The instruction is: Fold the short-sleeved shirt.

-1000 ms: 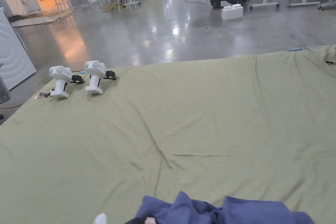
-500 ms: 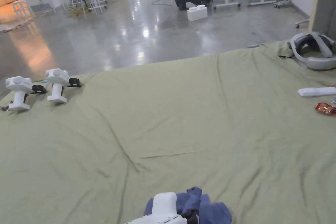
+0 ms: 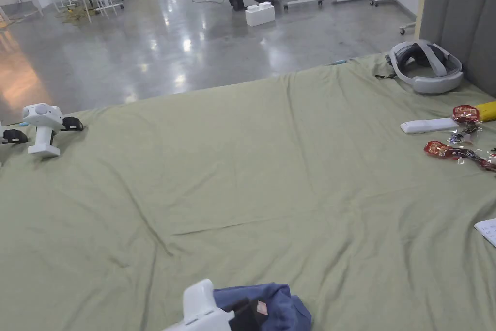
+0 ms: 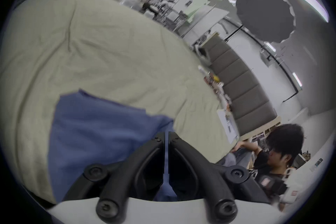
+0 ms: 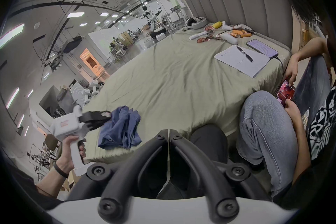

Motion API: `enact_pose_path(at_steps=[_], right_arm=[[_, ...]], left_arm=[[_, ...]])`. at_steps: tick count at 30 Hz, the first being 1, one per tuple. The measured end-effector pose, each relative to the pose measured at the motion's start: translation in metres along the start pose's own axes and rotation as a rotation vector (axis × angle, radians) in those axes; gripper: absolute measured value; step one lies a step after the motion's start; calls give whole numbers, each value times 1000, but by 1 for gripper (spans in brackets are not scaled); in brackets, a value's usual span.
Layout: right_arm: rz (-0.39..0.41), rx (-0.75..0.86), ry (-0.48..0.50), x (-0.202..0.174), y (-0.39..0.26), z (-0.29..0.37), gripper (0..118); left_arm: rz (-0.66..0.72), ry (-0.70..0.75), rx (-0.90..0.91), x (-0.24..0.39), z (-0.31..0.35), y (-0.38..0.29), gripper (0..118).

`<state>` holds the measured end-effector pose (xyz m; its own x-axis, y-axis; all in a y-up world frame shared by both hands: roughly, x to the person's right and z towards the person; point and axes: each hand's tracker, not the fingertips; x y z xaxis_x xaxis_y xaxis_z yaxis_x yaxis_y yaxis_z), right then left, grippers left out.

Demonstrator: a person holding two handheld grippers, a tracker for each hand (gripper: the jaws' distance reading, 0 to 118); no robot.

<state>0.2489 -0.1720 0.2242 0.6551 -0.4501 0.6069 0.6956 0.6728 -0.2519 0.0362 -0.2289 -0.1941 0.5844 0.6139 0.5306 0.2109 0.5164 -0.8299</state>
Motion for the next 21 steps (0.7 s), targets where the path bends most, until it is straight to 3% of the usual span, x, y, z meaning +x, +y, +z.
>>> enact_pose_path(at_steps=[4,7,10,13,15,16,17,18,21], right_arm=[[11,-9,8,-5,-3,1,3],[26,-31,5,-16,-9,-1,3],[36,-115,96,-30,-14,-20,3],[191,-152,168,-65,-5,-58,3],[278,-173,242,-93,7,-94,3],[288,-184,288,-105,13,-116,3],[293,-226,315,-117,19,-142,3],[301,-278,322,-128,22,-167,3],[409,-453,238,-148,15,-251,3]], left_arm=[[-76,67,-186,0,-72,-31,4],[-37,55,-146,-1,-68,-25,3],[-69,52,-140,13,-43,-10,3],[-53,-78,16,13,11,3,3],[-79,-48,99,13,53,11,4],[-96,-26,138,9,71,14,9],[-94,-8,158,4,89,16,29],[-83,2,168,-5,101,17,77],[27,5,145,-41,122,15,99]])
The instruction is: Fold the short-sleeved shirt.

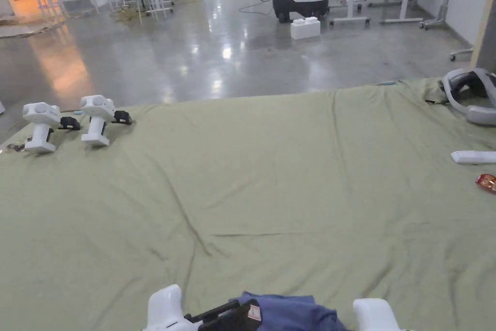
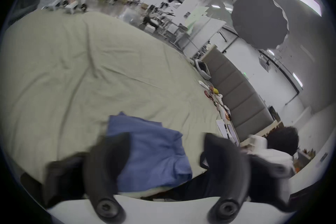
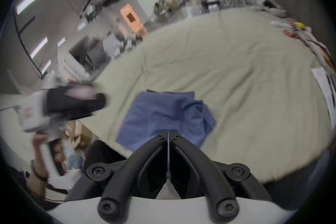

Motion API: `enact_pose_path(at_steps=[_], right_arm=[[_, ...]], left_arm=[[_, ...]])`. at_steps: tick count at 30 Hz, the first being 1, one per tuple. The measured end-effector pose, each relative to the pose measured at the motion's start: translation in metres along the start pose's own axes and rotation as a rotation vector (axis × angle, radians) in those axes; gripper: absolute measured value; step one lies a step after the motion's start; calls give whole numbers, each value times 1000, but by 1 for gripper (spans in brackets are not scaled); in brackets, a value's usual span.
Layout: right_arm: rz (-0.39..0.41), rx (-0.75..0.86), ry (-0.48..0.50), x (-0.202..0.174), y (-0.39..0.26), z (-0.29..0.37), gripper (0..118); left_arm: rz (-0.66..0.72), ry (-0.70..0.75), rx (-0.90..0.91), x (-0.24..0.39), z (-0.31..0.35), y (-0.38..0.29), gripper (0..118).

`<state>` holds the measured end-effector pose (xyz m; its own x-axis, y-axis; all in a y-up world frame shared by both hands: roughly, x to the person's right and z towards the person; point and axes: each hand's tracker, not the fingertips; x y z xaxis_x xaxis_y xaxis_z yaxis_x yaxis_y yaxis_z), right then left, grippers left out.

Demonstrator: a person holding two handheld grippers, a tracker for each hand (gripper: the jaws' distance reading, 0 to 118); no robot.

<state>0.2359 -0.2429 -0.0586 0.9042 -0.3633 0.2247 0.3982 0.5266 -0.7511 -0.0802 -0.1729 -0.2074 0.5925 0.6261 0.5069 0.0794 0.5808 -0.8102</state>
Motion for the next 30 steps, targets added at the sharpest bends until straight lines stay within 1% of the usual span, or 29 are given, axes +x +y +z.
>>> enact_pose_path(at_steps=[2,3,4,6,7,8,9,10,11,12,13,14,15,16,19,20,21,22,23,24,25,26,28,30], right_arm=[[122,-195,-190,4,-2,-52,3],[160,-244,-173,7,-10,-66,3],[154,-103,-114,7,-12,-56,3],[15,-148,-136,5,-5,-46,3],[3,-145,-134,6,-5,-51,3],[37,-145,-135,7,-7,-47,3],[45,-145,-132,7,-7,-46,3],[39,-145,-129,8,-6,-44,3],[21,-141,-124,10,-7,-45,3],[20,-136,-121,11,-9,-44,3],[23,-131,-117,12,-10,-44,3],[21,-126,-115,12,-11,-44,3],[15,-121,-116,12,-12,-45,3],[10,-112,-116,11,-14,-43,3],[-12,-101,-106,13,-13,-39,3],[-23,-109,-82,13,-9,-32,3],[-45,-120,-46,14,-6,-26,3],[-110,-90,16,17,-4,-15,3],[-175,-47,109,20,-4,-3,3],[-211,-2,176,22,-3,9,3],[-252,44,215,24,-5,19,3],[-301,75,229,27,-8,27,3],[-378,108,227,29,-15,40,3],[-399,119,199,32,-24,48,3]], left_arm=[[91,17,6,-25,4,-4,100],[122,8,-4,-34,2,-6,100],[142,-7,-29,-44,-2,-7,100],[171,-32,-77,-56,-20,-10,100],[177,-47,-103,-62,-33,-10,100],[178,-78,-124,-68,-47,-11,100],[191,-104,-140,-72,-61,-13,101],[207,-121,-166,-77,-76,-13,100],[238,-111,-208,-84,-90,-15,100],[251,-105,-220,-85,-98,-17,99],[250,-110,-239,-89,-109,-20,93],[237,-112,-256,-87,-115,-23,68],[221,-95,-258,-81,-119,-26,36],[168,-21,-230,-73,-119,-26,36],[185,-40,-221,-66,-108,-24,35],[194,-50,-226,-67,-104,-20,35],[203,-71,-193,-70,-94,-15,34],[222,-103,-171,-74,-82,-7,34],[214,-132,-156,-76,-68,1,34],[163,-104,-98,-76,-44,11,34],[92,-47,-59,-82,-20,27,34],[96,19,-36,-95,5,41,34],[132,129,14,-133,54,68,34],[85,294,65,-169,98,98,34]])
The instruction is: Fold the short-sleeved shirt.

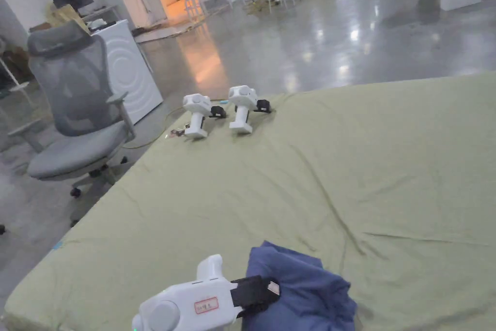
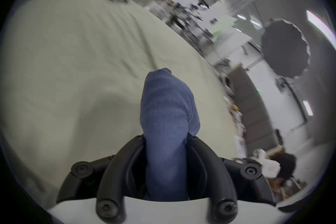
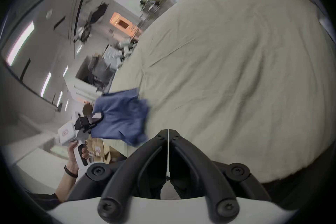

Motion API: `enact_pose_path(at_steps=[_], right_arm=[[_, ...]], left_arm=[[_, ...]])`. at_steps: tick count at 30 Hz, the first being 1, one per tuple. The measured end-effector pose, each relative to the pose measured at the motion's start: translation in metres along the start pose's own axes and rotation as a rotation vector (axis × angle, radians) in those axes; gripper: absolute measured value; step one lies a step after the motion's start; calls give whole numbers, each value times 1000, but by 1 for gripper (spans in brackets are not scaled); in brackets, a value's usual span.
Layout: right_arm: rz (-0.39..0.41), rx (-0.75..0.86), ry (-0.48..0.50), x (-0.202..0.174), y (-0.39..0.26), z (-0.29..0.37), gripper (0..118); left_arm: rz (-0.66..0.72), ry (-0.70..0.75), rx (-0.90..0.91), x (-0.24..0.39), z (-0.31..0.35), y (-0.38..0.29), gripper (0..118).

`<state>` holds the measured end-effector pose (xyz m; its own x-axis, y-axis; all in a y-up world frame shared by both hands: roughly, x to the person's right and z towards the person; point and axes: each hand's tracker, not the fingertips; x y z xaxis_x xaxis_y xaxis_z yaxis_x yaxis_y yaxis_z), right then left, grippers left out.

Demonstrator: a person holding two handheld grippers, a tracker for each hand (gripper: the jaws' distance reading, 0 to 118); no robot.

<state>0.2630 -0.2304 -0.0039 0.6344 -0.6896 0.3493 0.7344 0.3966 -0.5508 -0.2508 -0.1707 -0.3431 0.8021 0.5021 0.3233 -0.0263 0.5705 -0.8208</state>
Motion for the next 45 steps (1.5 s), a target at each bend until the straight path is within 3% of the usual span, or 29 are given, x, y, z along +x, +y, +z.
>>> enact_pose_path(at_steps=[4,7,8,9,10,11,13,16,19,21,24,27,30,32,35,36,37,39,45], right_arm=[[0,63,-19,0,-15,25,3],[-32,60,-53,1,-16,32,3],[-31,55,-64,0,-16,33,3],[-26,55,-70,-1,-16,35,3],[-12,67,-75,-3,-16,36,3],[-3,70,-77,-5,-14,38,3],[24,101,-81,-11,-11,45,3],[68,191,-66,-23,-2,62,3],[236,313,-107,-49,11,91,3],[342,381,-140,-68,20,113,3],[399,501,-130,-75,30,144,3],[450,649,-113,-95,28,173,3],[536,769,-150,-111,21,193,3],[579,802,-193,-121,19,202,3],[608,832,-213,-133,13,207,3],[608,833,-205,-136,12,209,3],[619,837,-188,-138,12,213,3],[644,847,-180,-146,12,216,3],[711,883,-234,-156,6,218,3]], left_arm=[[-80,326,-11,-58,23,55,34],[57,277,-73,-90,1,70,36],[51,310,-75,-87,-12,68,45],[-3,521,-51,-76,-19,70,77],[-17,757,-36,-66,-24,71,98],[-8,841,-42,-69,-15,68,101],[-20,572,70,-71,17,62,99],[-187,487,258,-5,79,65,99],[-381,323,394,69,149,41,99],[-424,206,495,111,192,19,99],[-486,138,696,178,233,-28,99],[-646,192,804,231,246,-67,98],[-718,224,869,269,246,-94,97],[-713,212,856,272,238,-98,90],[-687,183,863,278,233,-99,43],[-662,161,868,268,231,-99,11],[-640,140,880,265,232,-98,4],[-645,56,839,271,242,-98,1],[-626,112,871,283,244,-107,1]])
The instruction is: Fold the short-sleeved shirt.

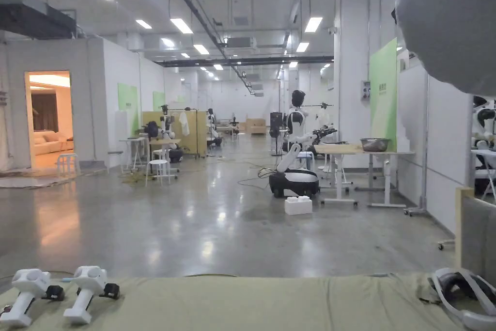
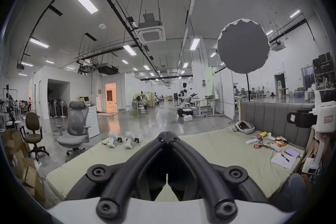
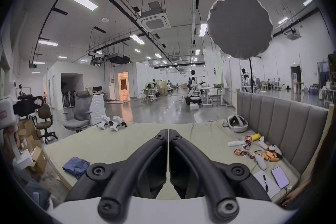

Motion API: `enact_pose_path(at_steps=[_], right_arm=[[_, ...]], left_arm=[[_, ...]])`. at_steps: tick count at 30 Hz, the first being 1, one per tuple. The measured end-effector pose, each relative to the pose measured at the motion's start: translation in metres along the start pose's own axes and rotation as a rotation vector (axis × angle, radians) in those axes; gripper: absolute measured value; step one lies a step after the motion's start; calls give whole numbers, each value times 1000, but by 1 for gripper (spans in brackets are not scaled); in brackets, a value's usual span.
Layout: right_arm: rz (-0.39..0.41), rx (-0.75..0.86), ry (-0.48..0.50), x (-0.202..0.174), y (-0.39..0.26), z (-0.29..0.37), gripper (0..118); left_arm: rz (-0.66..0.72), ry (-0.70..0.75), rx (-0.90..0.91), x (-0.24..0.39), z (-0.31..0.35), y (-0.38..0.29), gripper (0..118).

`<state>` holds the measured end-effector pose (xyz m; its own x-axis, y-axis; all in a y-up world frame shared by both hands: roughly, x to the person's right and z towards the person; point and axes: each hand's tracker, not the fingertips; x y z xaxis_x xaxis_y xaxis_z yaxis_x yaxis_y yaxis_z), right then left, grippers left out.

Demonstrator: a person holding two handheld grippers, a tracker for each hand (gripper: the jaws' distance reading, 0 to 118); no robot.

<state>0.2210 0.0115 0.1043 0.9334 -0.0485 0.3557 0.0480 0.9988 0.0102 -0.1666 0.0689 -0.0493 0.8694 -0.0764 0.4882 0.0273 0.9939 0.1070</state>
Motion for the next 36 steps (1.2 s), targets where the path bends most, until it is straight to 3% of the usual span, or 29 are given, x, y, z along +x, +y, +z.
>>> enact_pose_path(at_steps=[4,9,13,18,19,20,21,22,23,25,27,31,36], right_arm=[[56,-39,-29,-6,-5,-10,3],[55,-39,-28,-6,-8,-12,3],[119,-56,-57,-11,-8,-11,3],[118,-49,-37,-13,-6,-8,3],[118,-47,-30,-13,-6,-7,3],[118,-46,-26,-14,-5,-6,3],[117,-46,-23,-15,-4,-4,4],[112,-47,-21,-15,-4,-3,7],[95,-45,-13,-15,-4,-1,18],[57,-35,-1,-13,-5,1,69],[18,-29,-7,-11,-7,1,113],[-61,16,11,-5,-6,5,117],[-57,-11,-20,-7,-10,1,118]], left_arm=[[44,0,-1,4,-3,-3,1],[3,-1,-5,10,-7,0,1],[19,-27,-18,5,-11,-10,1],[65,-108,-40,-1,-19,-17,2],[97,-123,-47,-3,-20,-19,9],[131,-136,-58,-7,-20,-21,28],[160,-150,-70,-9,-21,-24,68],[166,-160,-65,-7,-20,-25,80],[170,-152,-55,-4,-17,-26,80],[163,-130,-43,2,-13,-29,81],[147,-119,-44,-1,-14,-22,95],[109,-110,-30,-1,-14,-20,118],[129,-140,-3,-5,-13,-21,118]])
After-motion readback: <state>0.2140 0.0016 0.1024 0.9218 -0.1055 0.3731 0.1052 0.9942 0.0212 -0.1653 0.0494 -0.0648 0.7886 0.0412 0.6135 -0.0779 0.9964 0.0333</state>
